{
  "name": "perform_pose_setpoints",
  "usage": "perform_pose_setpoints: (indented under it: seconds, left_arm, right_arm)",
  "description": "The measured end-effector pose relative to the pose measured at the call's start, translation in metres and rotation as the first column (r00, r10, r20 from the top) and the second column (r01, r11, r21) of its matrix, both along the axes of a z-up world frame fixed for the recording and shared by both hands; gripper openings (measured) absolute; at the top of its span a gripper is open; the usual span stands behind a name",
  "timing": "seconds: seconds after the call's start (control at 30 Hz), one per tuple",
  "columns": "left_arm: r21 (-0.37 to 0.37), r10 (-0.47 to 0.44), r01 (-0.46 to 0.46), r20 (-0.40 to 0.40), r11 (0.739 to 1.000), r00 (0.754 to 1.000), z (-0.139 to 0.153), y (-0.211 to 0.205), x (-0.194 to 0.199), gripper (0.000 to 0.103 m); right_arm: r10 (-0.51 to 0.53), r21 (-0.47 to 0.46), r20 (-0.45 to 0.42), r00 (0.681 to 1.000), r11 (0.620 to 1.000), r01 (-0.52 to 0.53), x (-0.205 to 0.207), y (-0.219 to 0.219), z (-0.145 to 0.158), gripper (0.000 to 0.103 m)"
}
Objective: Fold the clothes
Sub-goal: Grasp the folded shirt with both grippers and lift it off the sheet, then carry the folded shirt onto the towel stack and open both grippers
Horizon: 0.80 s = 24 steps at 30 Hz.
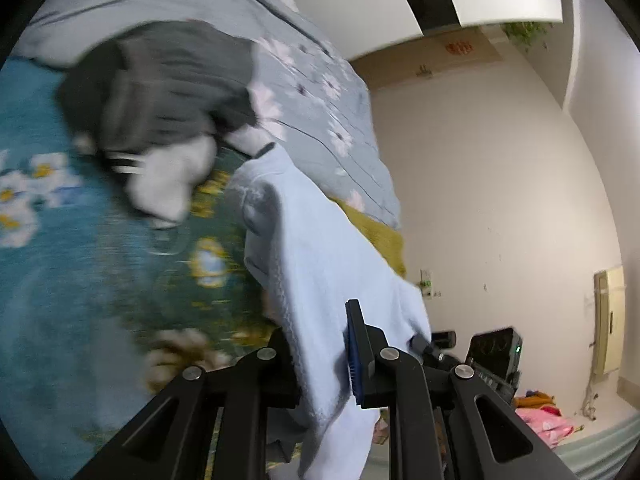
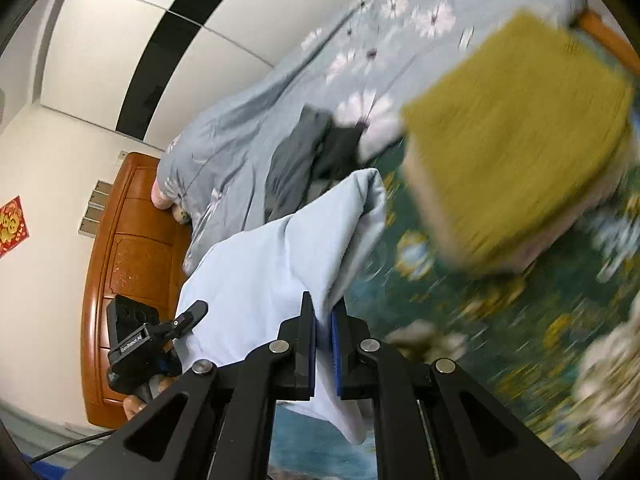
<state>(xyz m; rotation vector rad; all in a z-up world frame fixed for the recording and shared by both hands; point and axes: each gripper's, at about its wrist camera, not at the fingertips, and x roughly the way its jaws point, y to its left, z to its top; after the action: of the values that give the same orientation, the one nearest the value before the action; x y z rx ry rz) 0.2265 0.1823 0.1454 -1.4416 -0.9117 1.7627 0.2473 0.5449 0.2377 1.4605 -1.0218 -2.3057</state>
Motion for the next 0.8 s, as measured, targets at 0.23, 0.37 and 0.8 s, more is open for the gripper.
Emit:
perform_pose_setpoints:
  seconds: [0.23,0.37,0.8]
  left_arm:
    - [-0.010,-0.097,0.097,-0.035,0.995,0.995,0.023,0.145,-0.031,0.019]
    - [-0.049,-0.130,0.128,-0.026,0.991,0.991,0.020,0.211,-0.047,0.019]
    - [-0.300,-0.205,0.228,0.105,0.926,0.973,-0.048,0.272,-0.056,0.020]
  right_arm:
    - [0.025,0.149,-0.039,0.999,0.989,-0.019,-0.043,0.132,0.047,0.006]
    - [0.033,0.229,-0.007,0.999,0.973,-0.031,-0.078,0.188,0.048,0.006]
    - [-0.094,0.134,0.126,0.988,0.988,0.077,-0.110,0.273,-0.066,0.007]
